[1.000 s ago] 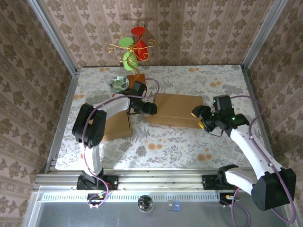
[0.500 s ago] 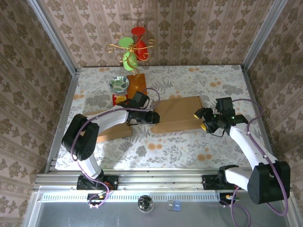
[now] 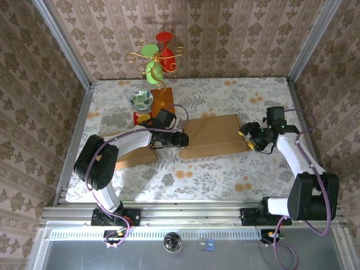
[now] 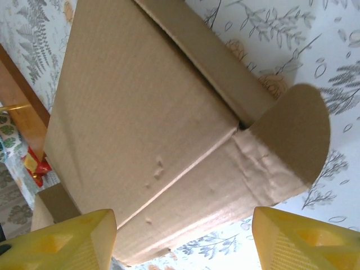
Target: Fold the paper box
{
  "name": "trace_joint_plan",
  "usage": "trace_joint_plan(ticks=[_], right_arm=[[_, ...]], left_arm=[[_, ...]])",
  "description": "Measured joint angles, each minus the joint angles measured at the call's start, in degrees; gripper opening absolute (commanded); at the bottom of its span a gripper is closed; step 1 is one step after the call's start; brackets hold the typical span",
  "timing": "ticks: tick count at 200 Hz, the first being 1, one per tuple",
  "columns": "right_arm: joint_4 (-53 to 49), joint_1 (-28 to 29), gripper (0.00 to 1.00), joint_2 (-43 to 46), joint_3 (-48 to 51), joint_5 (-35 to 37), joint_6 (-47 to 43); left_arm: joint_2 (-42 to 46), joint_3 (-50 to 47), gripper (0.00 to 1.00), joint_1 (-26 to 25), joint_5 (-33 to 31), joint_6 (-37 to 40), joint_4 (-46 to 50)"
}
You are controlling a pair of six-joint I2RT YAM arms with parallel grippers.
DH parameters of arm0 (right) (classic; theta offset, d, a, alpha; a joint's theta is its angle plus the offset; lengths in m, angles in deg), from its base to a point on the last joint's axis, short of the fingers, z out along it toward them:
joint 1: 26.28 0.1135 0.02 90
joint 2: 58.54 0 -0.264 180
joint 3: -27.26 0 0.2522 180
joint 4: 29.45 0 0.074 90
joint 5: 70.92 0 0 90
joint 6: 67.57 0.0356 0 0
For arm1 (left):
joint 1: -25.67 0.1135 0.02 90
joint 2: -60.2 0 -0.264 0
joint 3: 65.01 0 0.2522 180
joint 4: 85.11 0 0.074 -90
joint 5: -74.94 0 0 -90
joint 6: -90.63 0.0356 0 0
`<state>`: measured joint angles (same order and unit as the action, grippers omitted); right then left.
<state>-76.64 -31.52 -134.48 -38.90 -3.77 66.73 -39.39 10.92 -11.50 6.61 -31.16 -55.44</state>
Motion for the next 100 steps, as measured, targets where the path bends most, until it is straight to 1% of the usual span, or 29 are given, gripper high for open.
trace_joint_plan(ticks=[23, 32, 78, 89, 100], right_arm=[[-0.4, -1.4, 0.66, -4.5, -4.5, 0.3, -3.8], [-0.4, -1.9, 0.66, -6.4, -6.1, 0.4, -5.2], [-0.2, -3.2, 0.66, -14.7, -11.3, 0.5, -8.8], [-0.2, -3.2, 0.66, -16.2, -12.0, 0.5, -9.0], [-0.1, -3.2, 0.66, -17.6, -12.8, 0.3, -9.4]], left_arm=[[-1.9, 0.0, 0.49, 0.1, 0.2, 0.0, -1.1], [-2.2, 0.0, 0.47, 0.1, 0.3, -0.1, -1.8], [-2.4, -0.9, 0.21, 0.6, 1.2, -1.4, -7.2], [-2.4, -1.8, 0.17, 1.0, 1.7, -1.7, -8.8], [-2.4, -2.6, 0.15, 1.7, 2.5, -2.1, -10.5]])
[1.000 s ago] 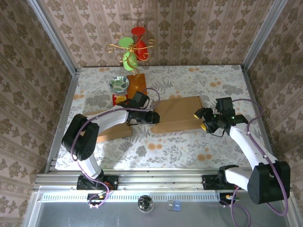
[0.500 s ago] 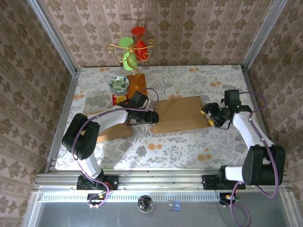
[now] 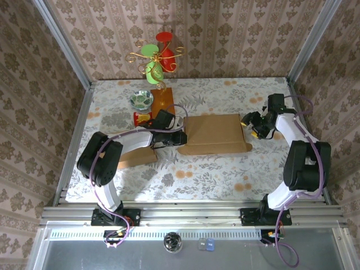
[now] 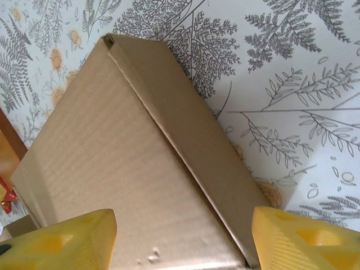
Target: Fold the paper box
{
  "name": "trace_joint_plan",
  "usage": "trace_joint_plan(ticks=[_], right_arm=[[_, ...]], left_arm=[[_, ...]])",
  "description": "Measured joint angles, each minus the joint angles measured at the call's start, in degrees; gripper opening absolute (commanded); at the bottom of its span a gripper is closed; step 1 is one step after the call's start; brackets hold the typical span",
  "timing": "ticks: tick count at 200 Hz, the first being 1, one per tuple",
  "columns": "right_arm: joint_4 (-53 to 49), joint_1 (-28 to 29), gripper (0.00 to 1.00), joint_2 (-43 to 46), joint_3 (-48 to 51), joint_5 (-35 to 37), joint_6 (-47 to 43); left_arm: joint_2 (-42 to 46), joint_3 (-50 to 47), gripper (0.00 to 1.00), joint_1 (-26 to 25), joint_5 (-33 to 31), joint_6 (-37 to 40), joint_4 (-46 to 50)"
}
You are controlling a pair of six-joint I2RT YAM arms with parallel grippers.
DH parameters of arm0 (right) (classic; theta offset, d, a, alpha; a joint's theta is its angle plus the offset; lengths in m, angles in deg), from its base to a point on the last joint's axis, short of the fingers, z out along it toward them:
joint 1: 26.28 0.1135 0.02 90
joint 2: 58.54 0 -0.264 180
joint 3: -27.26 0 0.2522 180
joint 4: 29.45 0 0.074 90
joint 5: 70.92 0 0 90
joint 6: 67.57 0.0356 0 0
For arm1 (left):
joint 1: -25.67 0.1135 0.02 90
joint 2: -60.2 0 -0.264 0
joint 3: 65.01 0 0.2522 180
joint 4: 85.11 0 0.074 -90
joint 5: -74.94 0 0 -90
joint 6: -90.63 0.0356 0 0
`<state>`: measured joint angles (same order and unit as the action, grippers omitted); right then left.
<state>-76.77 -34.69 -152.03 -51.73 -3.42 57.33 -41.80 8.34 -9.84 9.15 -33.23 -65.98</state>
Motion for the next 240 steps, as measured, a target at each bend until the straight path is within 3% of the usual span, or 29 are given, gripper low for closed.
trace_joint_plan(ticks=[23, 102, 160, 240], right_arm=[[0.1, 0.0, 0.68, -1.3, -0.4, -0.1, -0.3], [0.3, 0.0, 0.75, -5.0, -1.6, -5.2, -3.1], [10.8, 0.0, 0.78, 6.8, 13.7, -11.7, -1.8], [21.3, 0.0, 0.79, 7.0, 18.1, -15.8, -2.1]], left_arm=[[0.2, -1.8, 0.08, 1.4, 1.4, -0.6, -3.5], [0.2, -4.5, 0.06, 7.3, 7.4, -0.7, -7.6], [-0.5, -4.5, 0.05, 7.9, 9.3, -0.9, -8.7], [-1.5, -4.4, 0.04, 11.1, 12.1, -0.7, -8.2]])
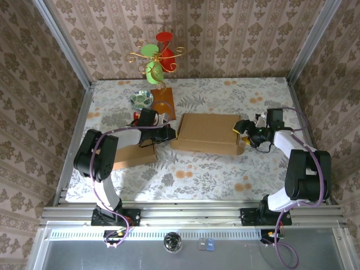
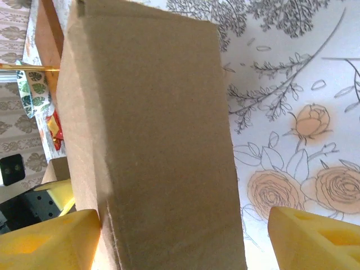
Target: Fold the paper box
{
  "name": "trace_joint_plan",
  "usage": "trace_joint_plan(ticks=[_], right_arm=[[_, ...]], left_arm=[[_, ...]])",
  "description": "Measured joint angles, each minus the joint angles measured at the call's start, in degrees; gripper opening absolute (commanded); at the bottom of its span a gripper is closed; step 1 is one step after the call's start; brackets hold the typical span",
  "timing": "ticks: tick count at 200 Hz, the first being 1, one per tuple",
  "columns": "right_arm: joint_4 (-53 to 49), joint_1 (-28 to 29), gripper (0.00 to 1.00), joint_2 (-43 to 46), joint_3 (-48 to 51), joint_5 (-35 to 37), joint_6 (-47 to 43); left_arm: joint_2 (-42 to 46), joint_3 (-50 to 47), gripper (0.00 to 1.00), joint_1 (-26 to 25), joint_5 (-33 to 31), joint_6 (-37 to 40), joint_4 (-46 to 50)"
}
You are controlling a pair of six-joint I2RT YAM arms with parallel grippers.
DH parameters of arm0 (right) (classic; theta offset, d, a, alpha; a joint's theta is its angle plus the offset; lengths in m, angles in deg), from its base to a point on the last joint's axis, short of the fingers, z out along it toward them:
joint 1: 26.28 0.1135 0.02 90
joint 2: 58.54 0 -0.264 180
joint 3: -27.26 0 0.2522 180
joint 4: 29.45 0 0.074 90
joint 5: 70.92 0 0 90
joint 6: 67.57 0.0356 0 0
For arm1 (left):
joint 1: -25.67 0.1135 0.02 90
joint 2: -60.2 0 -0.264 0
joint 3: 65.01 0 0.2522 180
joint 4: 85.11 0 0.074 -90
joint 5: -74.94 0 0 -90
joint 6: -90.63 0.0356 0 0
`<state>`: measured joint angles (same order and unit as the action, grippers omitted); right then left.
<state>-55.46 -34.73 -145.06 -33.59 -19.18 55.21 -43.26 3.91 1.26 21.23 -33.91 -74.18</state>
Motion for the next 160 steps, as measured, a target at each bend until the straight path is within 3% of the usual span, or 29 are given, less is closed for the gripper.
trace_joint_plan(ticks=[44, 96, 160], right_arm=[[10.8, 0.0, 0.78, -1.3, 2.6, -5.8, 1.8], [13.8, 0.5, 0.77, -1.8, 3.6, -7.2, 1.7], [15.0, 3.7, 0.62, -4.6, 2.0, -8.1, 2.5]], left_arm=[[-0.3, 0.1, 0.04, 0.5, 0.3, 0.3, 0.3], [-0.6, 0.6, 0.05, 0.5, 0.5, 0.3, 0.6], [-0.7, 1.2, 0.11, 0.6, 0.3, -0.3, 0.5]])
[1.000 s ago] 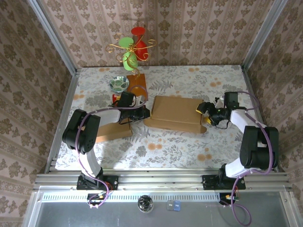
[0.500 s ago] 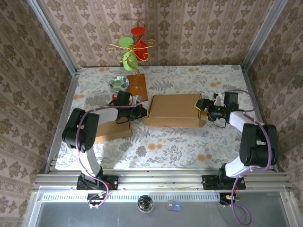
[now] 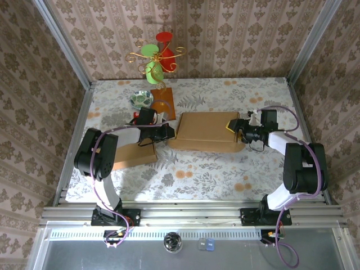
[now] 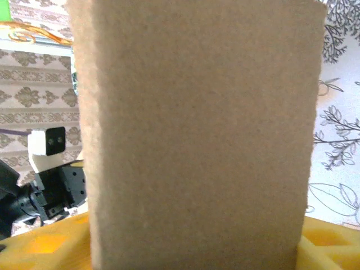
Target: Fold the paper box
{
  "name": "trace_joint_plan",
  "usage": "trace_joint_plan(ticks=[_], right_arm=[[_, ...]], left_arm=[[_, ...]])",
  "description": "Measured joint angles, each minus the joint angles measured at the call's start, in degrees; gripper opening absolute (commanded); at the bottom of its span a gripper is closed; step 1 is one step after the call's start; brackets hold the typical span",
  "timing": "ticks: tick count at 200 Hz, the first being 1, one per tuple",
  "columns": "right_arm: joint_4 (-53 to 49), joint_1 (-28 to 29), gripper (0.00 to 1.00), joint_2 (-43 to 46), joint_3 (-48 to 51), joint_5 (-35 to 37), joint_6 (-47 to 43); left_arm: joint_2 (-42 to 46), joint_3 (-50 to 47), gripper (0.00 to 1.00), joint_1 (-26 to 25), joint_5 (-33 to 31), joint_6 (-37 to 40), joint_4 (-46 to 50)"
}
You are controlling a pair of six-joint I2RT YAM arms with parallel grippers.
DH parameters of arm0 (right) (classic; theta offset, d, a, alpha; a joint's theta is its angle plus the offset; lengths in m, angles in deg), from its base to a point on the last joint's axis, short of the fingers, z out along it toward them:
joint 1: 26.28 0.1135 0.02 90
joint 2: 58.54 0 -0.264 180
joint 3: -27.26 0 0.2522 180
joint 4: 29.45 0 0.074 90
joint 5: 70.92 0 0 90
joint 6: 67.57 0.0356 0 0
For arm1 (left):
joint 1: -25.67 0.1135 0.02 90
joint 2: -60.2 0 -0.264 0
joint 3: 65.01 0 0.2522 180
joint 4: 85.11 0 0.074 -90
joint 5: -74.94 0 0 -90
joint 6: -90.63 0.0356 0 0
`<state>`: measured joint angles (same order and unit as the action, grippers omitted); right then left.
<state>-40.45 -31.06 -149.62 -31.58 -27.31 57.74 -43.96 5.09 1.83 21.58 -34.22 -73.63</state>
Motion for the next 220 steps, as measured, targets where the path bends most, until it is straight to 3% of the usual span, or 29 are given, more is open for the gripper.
trace_joint_plan(ticks=[40, 73, 142, 162, 183, 200, 220], right_arm=[[-2.0, 0.4, 0.53, 0.0, -2.3, 0.0, -0.2], [-3.7, 0.5, 0.52, 0.0, -3.1, 0.0, -0.6], [-5.1, 0.5, 0.51, 2.6, -3.1, 0.1, 3.8], [-6.7, 0.4, 0.51, 3.4, -3.1, 0.1, 8.1], [-9.5, 0.3, 0.50, 3.8, -3.4, 0.0, 13.0], [-12.6, 0.2, 0.49, 3.8, -5.0, -0.6, 17.1], [-16.8, 0.1, 0.48, 4.0, -7.1, -0.9, 21.5]], left_arm=[[0.4, -0.2, 0.22, -0.1, -0.4, -3.1, -2.1], [4.0, -0.4, 0.32, -0.1, -0.7, -5.7, -2.4], [8.1, -0.8, 0.39, 0.6, -2.5, -7.0, -2.3], [12.5, 0.3, 0.44, -0.9, -5.6, -0.7, 1.2], [18.9, 2.8, 0.47, -6.1, -8.8, 11.8, 4.4], [23.4, 4.3, 0.56, -10.0, -8.9, 22.8, 6.8], [26.9, 4.5, 0.65, -10.8, -8.7, 33.8, 10.2]])
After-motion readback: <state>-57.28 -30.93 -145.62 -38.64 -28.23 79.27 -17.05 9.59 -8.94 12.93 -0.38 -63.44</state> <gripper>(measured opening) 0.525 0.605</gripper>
